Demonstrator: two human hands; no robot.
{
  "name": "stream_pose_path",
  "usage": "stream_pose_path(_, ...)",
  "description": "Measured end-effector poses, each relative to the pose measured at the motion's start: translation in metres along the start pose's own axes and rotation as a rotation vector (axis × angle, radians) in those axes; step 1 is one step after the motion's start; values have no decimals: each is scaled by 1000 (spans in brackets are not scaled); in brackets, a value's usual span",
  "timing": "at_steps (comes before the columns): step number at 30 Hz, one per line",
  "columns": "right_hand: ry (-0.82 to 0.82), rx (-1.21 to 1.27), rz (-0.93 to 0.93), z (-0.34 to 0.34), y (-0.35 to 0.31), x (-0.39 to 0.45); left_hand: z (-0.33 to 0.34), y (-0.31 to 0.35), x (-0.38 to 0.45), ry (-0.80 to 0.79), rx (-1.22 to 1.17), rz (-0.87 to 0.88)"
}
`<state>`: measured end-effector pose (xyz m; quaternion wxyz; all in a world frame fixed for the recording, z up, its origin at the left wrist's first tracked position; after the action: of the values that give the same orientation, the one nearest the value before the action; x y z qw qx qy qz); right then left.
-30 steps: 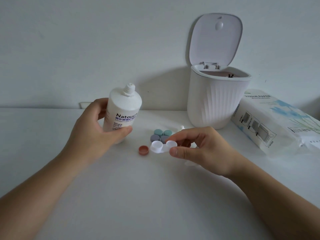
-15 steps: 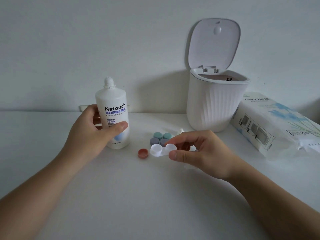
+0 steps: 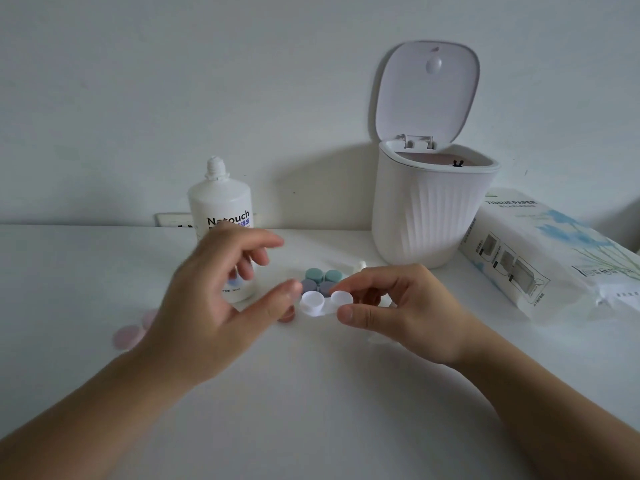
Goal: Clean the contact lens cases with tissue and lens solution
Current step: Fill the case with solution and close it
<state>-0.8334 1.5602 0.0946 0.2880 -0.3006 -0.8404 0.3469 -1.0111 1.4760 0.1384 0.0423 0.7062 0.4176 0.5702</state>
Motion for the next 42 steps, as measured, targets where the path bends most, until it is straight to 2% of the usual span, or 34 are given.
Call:
stream_pose_path(5,4,3,0,1,0,0,25,-31,-12,-200,-164,-323)
stream_pose_path(10,4,-9,-8,2,0,0,42,-40,-18,-314,-296,-451)
stream_pose_path(20,-10,-59,-19,3,-3,0,44,-45,-21,-296,-365,-547)
stream_pose_path(24,120,30,89,-13,15,3,41,-47,-21,-296,-378,-559)
stream_pose_path(27,160,-278,195,-18,33,5,39,-49,-21,-290,-359,-568)
stream_pose_path(29,93,-505,253,-14,41,5,39,-49,-21,-300,-347,-564)
stream_pose_path(31,48,-596,273,-10,45,5,39,-49,-21,-302,-339,-559)
stream_pose_path(38,52,-635,202,-9,40,8,42,-48,-22,-328,-342,-572)
stream_pose_path(42,172,-509,156,-17,30,7,41,-47,-22,-327,-354,-577)
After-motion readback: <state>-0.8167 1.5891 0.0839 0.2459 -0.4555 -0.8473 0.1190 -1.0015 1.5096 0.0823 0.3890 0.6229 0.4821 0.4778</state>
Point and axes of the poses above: each hand's wrist, its own x-axis towards the middle knuckle, its own z-axis out of the palm, y = z × x, the point moved 9 cm from there along x, towards the middle knuckle, and after that the axes turned 10 degrees about -x, right-handed, at the moved point
